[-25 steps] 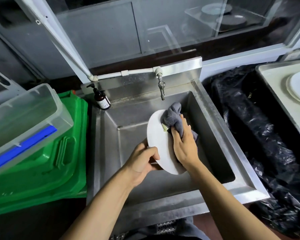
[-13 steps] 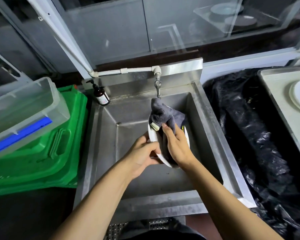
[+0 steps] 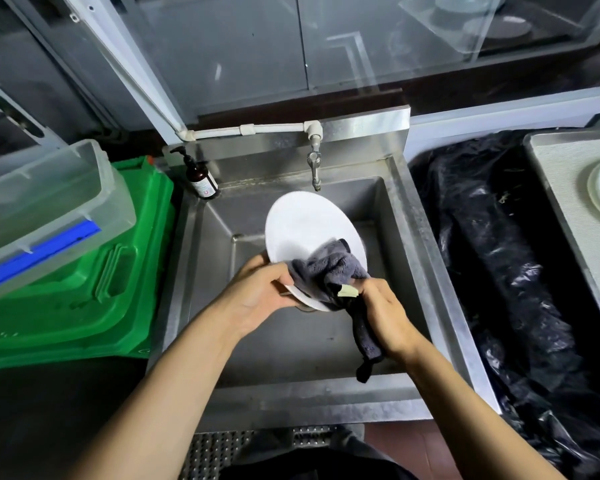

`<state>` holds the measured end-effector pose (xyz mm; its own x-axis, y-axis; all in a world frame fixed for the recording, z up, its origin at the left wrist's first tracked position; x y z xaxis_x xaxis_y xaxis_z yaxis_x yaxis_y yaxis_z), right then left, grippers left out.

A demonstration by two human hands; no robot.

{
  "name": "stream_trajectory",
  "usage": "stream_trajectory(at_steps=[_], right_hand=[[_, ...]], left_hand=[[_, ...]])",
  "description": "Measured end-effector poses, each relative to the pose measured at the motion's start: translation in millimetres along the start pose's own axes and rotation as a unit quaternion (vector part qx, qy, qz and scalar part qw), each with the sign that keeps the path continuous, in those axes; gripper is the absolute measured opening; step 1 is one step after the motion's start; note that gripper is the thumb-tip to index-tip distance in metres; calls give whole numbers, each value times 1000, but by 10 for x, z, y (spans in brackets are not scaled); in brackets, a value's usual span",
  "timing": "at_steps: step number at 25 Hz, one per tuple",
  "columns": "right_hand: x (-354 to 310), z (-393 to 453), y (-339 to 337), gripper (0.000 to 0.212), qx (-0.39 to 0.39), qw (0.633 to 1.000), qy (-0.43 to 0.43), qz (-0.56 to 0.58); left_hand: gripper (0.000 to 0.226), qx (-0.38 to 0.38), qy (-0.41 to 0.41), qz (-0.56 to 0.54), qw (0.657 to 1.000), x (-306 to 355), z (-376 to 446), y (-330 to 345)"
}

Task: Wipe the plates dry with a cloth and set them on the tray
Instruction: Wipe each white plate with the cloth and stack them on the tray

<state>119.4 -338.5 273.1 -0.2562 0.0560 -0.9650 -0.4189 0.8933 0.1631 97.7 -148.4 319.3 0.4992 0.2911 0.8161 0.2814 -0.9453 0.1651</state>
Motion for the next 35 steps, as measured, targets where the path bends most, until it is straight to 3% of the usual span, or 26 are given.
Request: stream_trajectory(at_steps=[3,7,9,12,15,18,20,24,27,30,35], right_hand=[[200,-18,-213,37,52,999,-2,-12],[299,96,-352,22,125,986,-48,-97],[251,229,-355,40,138,982,-60,-117],[51,437,-335,47,155,971,-74,-165],[-133,505,-115,51,131,965,-105,-202],[-321,463,222,51,50,957,-207,-197],[-354,494,227,52,39,941,-234,-241],[-215,562,-39,55,146,951,-131,-237],[-173,478,177,56,95,962,-155,-202],[-166,428,331,58,31,950,-208,-230],[-112,463,-20,49,117,956,-114,-242]], left_hand=[[47,1,-2,-13,1000,41,-6,-67],[44,-7,-17,3,1000,-21,-62,-7],[38,-17,-24,12,1000,-77,-90,60],[30,-33,-24,14,999,-133,-131,124],[33,-59,-10,14,998,-116,-150,204],[40,-77,3,-1,997,-80,-143,270],[41,-83,7,-16,996,-77,-135,257],[36,-87,9,-2,996,-88,-156,250],[36,-77,8,19,997,-94,-147,288],[37,-67,6,18,998,-99,-139,285],[39,-67,1,5,998,-105,-155,234]])
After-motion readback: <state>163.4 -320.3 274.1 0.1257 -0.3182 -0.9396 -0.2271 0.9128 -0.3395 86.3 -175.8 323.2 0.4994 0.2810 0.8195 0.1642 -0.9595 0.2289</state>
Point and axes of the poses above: each hand's wrist, its own z-axis towards the middle knuckle, its own y-axis out of the palm, x = y × z, the point moved 4 cm from there along z, towards the middle knuckle, and after that the axes turned 5 degrees about z, right-handed, at the moved point
